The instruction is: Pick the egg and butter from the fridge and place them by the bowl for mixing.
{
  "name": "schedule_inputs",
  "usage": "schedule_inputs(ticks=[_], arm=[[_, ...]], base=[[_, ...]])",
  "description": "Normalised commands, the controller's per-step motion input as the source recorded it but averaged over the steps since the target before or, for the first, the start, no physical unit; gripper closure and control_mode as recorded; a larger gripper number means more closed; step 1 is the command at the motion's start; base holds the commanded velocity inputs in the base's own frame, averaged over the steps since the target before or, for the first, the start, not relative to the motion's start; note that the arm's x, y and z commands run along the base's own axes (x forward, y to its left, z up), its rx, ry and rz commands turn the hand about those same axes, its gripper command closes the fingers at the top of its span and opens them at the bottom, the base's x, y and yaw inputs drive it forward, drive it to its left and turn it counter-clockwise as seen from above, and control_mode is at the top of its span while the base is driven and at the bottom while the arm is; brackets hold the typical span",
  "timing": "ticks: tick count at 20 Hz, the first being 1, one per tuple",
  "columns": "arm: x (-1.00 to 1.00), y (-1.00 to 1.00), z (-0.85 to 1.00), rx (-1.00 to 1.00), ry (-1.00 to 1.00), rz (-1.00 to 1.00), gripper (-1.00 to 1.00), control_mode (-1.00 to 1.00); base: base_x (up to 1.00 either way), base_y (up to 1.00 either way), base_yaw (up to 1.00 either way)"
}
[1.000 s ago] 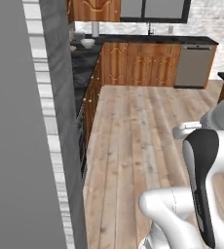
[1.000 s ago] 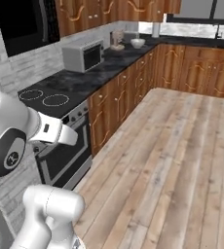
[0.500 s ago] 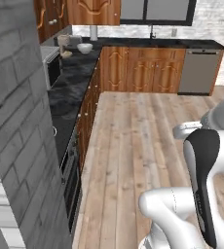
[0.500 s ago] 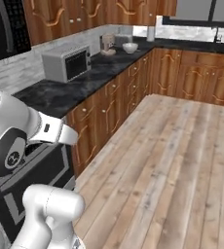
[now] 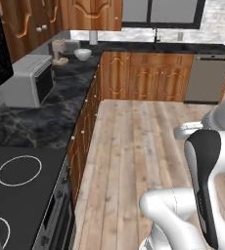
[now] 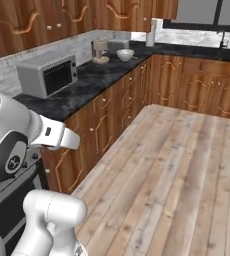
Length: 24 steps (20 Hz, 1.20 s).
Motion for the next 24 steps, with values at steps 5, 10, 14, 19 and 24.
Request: schedule_inputs(ticks=[5,10,14,19,24], arm=[[0.0,0.0,0.0,0.0,0.0,0.0,1.0,1.0],[0.0,0.0,0.0,0.0,0.0,0.0,1.0,1.0],[0.0,0.0,0.0,0.0,0.0,0.0,1.0,1.0],[0.0,0.0,0.0,0.0,0.0,0.0,1.0,1.0],[0.0,0.0,0.0,0.0,0.0,0.0,1.0,1.0]], base=[[0.8,-0.17,0.0],[0.82,-0.2,0.0],[0.89,-0.27,0.03],[0.85,-0.28,0.03],[0.8,-0.3,0.05]])
